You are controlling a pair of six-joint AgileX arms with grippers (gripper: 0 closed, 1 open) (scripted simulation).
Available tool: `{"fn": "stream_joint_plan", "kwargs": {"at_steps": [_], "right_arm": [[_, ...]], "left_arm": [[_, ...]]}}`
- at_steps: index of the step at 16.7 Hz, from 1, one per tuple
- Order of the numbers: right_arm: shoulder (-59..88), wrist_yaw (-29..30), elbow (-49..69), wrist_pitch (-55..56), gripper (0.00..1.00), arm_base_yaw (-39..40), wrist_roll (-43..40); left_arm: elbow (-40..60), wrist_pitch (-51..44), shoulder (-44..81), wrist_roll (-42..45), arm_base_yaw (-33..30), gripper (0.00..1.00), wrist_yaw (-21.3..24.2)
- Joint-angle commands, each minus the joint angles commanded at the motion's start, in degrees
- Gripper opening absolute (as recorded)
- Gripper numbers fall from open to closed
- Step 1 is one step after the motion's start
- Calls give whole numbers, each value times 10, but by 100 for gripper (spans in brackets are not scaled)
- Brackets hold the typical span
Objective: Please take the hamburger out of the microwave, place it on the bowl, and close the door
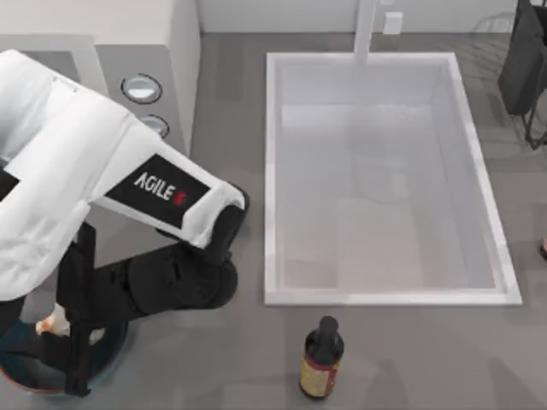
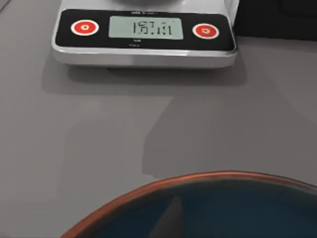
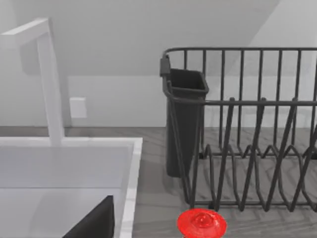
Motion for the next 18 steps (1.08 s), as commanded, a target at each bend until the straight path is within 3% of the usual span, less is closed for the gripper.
{"fn": "stream_joint_plan", "kwargs": {"at_steps": [6,10,14,18], "right_arm": [[0,0,0,0,100,0,0],[0,0,0,0,100,0,0],[0,0,0,0,100,0,0],[0,0,0,0,100,0,0]], "left_arm": [[6,-15,-29,-30,-10,100,-10],[-28,21,-80,27,14,100,15],[-106,106,-209,181,66,100,72],[-211,228,-395,425,132,100,147]]}}
